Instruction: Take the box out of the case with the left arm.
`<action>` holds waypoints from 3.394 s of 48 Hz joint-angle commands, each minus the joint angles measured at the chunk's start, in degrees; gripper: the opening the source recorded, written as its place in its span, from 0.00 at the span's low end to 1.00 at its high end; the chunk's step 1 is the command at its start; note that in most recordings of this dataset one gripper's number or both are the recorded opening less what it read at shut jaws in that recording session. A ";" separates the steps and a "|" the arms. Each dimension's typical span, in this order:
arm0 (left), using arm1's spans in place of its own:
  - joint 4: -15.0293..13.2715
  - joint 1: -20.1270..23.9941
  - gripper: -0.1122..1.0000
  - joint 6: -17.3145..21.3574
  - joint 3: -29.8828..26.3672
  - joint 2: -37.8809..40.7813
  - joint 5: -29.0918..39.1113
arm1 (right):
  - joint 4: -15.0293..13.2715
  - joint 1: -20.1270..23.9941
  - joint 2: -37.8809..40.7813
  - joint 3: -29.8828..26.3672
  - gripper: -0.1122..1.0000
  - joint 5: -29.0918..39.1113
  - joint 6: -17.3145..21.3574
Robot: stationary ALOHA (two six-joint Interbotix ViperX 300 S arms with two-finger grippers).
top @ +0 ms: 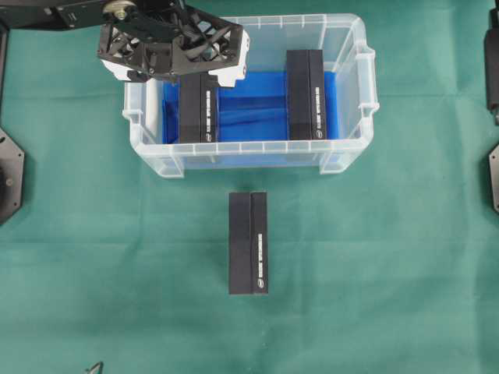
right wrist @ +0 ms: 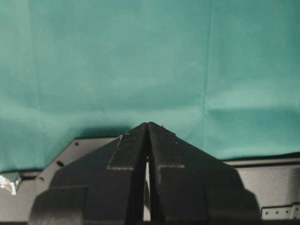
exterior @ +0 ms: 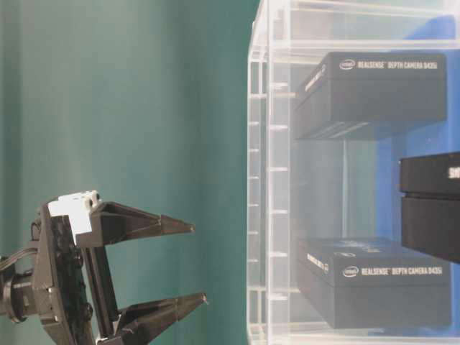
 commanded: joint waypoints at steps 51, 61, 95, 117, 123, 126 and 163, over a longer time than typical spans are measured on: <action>0.09 -0.18 0.89 -0.09 -1.14 -0.88 1.32 | -0.18 0.00 -0.18 -1.05 0.10 -0.35 -0.09; 0.09 -0.18 0.89 -0.26 -1.14 -0.79 1.32 | -0.09 -0.09 -0.18 -1.05 0.10 -0.35 -0.09; 1.14 -0.18 0.89 -0.97 0.97 -0.53 0.88 | -0.18 -0.09 -0.18 -1.05 0.10 -0.35 -0.09; 1.93 -0.18 0.89 -3.25 7.29 -0.35 -5.45 | -0.18 -0.09 -0.26 -0.97 0.10 -0.44 -0.09; 1.93 -0.18 0.89 -3.69 8.88 0.00 -7.38 | -0.18 -0.09 -0.18 -0.97 0.10 -0.44 -0.09; 1.93 -0.18 0.89 -3.69 9.49 0.26 -8.53 | -0.18 0.00 -0.26 -0.97 0.10 -0.44 -0.09; 1.93 0.62 0.89 -6.59 15.21 1.76 -15.56 | -0.18 -0.09 -0.26 -0.97 0.10 -0.44 -0.09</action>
